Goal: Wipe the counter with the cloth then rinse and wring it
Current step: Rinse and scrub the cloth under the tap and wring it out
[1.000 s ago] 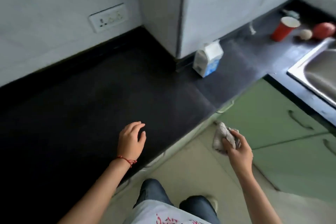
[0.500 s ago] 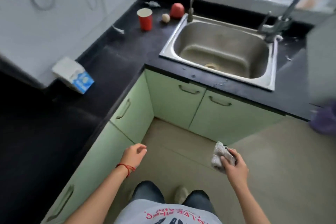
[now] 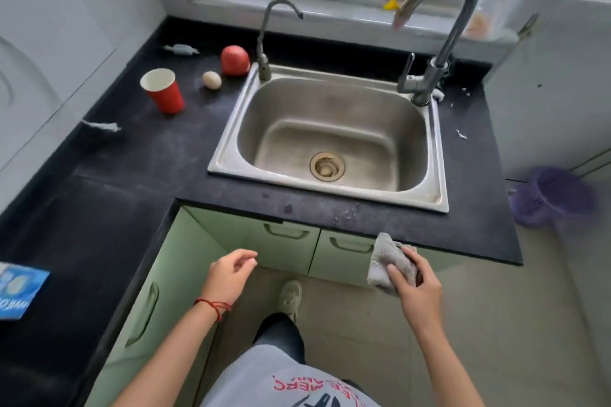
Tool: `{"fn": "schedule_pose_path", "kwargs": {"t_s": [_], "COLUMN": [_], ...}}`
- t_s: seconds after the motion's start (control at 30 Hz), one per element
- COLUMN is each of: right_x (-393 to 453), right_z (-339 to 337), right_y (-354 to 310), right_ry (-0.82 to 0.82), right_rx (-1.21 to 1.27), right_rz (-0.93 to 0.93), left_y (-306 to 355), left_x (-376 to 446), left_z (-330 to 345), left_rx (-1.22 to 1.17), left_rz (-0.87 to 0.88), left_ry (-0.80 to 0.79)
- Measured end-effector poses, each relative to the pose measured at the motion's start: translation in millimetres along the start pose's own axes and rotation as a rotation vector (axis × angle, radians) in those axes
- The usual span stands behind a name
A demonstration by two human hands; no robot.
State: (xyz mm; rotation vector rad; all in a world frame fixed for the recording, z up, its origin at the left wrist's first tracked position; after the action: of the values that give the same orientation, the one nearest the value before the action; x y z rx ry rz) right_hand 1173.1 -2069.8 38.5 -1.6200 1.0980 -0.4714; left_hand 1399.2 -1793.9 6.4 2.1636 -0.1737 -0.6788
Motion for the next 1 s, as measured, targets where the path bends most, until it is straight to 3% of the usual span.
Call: {"fn": "schedule_pose_path", "kwargs": {"t_s": [0.27,0.47,1.0], "right_x": [92.5,145.0,251.2], "right_z": [32.7,41.7,13.6], "right_y": [-61.1,-84.3,-76.6], "right_ry": [0.118,0.118,0.159], "right_rx": [0.032,0.082,0.1], "right_rz": [-0.018,-0.018,-0.036], "left_y": [146.3,253.3,431.0], "left_x": [127.1,197.5,296.1], "left_z": [0.6,32.5,196.7], "left_rx": [-0.013,0.07,0.056], "left_rz": [0.244,0.426,0.633], "left_ry": [-0.124,-0.185,-0.303]}}
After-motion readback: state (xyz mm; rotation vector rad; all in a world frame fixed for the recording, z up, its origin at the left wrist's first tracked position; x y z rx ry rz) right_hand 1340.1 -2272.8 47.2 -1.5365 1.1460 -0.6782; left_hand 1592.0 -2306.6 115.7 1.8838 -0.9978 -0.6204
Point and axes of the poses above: each hand's wrist, its own x-axis towards the middle knuckle, its own z-axis out of the palm, y = z × x, the point moved 8 cm from there along x, towards the middle knuckle, and after that the axes turned 2 degrees about -x, right-handed, at the moved point
